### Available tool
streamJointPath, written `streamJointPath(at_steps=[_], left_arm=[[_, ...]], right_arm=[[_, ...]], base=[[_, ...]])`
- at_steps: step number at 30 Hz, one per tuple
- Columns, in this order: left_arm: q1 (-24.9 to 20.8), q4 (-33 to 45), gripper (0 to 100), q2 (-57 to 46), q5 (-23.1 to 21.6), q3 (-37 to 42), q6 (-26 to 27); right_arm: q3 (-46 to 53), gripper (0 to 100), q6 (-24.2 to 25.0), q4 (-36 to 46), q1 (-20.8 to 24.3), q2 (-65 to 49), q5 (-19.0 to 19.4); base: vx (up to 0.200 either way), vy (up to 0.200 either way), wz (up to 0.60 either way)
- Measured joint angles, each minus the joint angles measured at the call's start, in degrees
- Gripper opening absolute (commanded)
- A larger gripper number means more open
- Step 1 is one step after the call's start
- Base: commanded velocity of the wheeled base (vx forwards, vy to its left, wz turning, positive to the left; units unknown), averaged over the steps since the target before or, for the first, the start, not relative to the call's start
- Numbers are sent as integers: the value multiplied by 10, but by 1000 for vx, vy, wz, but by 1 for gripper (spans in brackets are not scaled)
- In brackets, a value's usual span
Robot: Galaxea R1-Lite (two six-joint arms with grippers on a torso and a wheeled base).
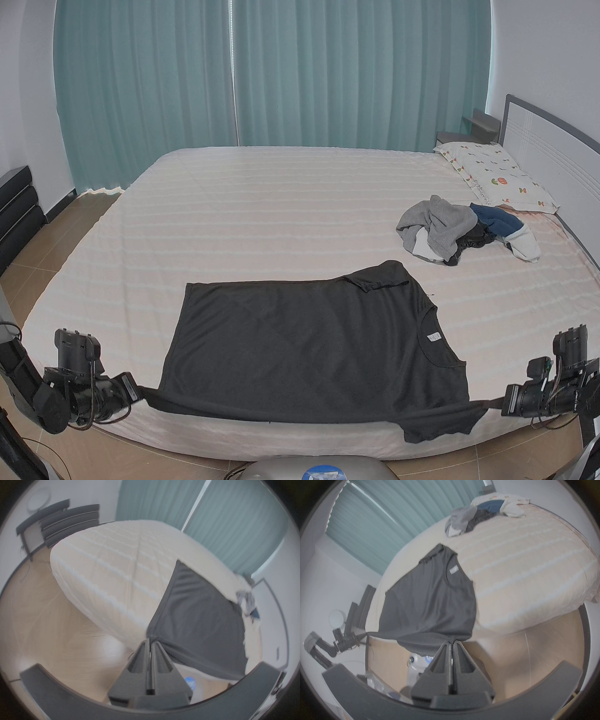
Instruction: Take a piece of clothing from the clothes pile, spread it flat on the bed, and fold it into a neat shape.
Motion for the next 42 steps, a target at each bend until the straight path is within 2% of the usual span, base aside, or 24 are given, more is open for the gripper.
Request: streamJointPath(at_steps=[6,10,33,35,39,42], left_arm=[[-1,-36,0,1,-1,-54,-112],[-2,-46,0,6,-2,-79,-140],[-20,-37,0,61,0,-95,-135],[-20,-28,0,59,2,-90,-124],[-18,20,0,41,5,-75,-61],[-17,51,0,20,7,-67,-45]], right_arm=[[-61,0,49,-26,3,10,-12],[-87,0,58,-34,4,24,-17],[-129,0,59,-35,18,54,-15],[-120,0,59,-34,19,49,-15],[-92,0,57,-33,19,23,-14],[-67,0,53,-29,18,-1,-14]], base=[[0,0,0],[0,0,0],[0,0,0],[0,0,0],[0,0,0],[0,0,0]])
